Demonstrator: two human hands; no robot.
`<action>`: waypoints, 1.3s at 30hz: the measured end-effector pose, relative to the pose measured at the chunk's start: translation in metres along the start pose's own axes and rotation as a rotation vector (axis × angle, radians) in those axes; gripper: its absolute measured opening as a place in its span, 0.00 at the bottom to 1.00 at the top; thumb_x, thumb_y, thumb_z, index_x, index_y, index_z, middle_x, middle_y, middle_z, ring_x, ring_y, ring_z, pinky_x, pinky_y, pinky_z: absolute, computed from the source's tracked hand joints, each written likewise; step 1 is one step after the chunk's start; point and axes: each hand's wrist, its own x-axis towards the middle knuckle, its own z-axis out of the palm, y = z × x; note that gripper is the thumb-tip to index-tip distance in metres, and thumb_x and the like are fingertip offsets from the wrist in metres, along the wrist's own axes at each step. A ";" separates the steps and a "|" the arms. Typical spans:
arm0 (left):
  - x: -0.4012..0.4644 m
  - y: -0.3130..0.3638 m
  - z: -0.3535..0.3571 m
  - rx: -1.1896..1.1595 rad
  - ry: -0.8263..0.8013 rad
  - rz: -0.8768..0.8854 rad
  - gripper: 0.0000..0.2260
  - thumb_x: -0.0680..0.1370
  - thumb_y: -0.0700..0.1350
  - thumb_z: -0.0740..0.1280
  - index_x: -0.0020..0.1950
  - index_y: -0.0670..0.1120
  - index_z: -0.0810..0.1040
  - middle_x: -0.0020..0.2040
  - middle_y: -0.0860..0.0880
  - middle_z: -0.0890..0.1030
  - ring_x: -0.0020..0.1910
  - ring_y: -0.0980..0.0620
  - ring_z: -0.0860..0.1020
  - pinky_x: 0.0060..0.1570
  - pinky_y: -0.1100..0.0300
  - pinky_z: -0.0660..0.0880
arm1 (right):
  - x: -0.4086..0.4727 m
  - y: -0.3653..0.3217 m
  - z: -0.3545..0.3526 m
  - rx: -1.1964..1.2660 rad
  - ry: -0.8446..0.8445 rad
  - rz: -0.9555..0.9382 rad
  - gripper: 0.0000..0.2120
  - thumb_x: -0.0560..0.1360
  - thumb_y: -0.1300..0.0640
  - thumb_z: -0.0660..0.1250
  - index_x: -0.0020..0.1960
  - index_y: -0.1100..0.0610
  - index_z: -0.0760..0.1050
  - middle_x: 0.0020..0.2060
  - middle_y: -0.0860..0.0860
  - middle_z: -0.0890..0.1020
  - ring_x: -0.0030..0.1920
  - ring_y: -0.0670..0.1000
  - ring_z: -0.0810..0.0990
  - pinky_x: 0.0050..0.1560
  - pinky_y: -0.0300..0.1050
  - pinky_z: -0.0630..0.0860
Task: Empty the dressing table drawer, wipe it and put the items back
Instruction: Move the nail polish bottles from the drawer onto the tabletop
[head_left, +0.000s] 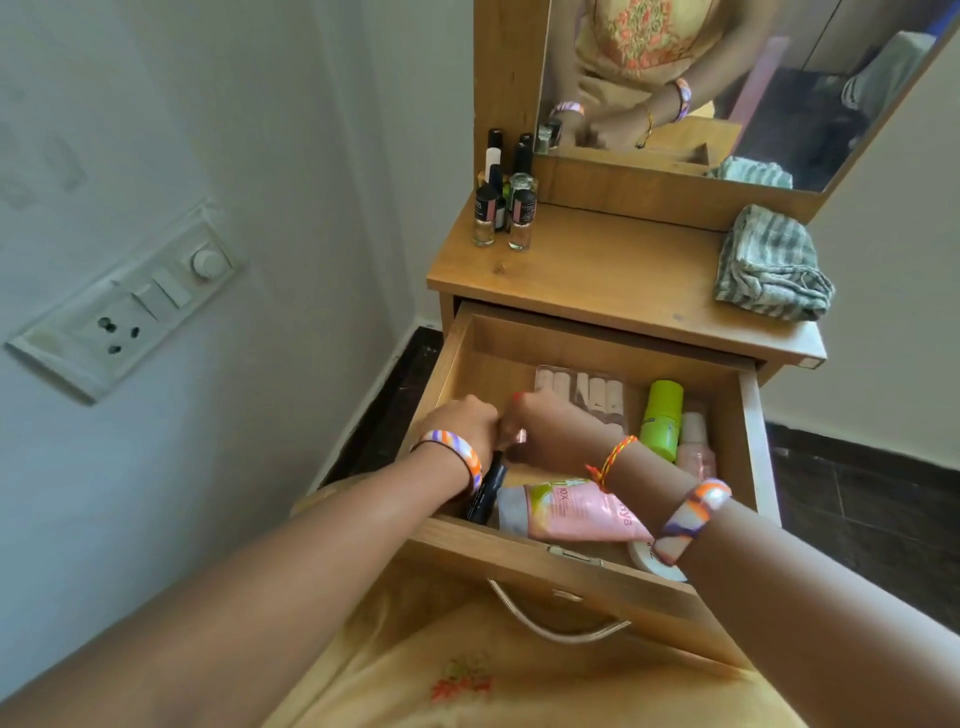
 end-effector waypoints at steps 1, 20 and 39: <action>0.000 0.000 0.002 0.010 0.002 -0.002 0.11 0.78 0.38 0.58 0.53 0.40 0.79 0.51 0.41 0.81 0.47 0.41 0.79 0.42 0.55 0.72 | -0.003 -0.002 0.003 -0.020 -0.031 -0.004 0.13 0.75 0.59 0.66 0.59 0.58 0.79 0.54 0.56 0.81 0.55 0.56 0.79 0.57 0.45 0.75; 0.016 -0.037 -0.089 -0.770 0.305 -0.013 0.12 0.72 0.42 0.72 0.54 0.41 0.80 0.49 0.45 0.82 0.47 0.49 0.79 0.50 0.54 0.79 | -0.019 0.001 -0.046 0.257 0.286 0.057 0.13 0.74 0.65 0.63 0.58 0.60 0.78 0.41 0.45 0.75 0.34 0.42 0.72 0.31 0.27 0.70; 0.092 -0.049 -0.085 -0.723 0.631 -0.086 0.12 0.75 0.42 0.69 0.57 0.42 0.81 0.56 0.43 0.82 0.56 0.44 0.79 0.57 0.58 0.72 | 0.057 0.005 -0.125 0.436 0.717 0.287 0.10 0.72 0.61 0.67 0.53 0.58 0.77 0.44 0.50 0.75 0.43 0.48 0.72 0.29 0.27 0.61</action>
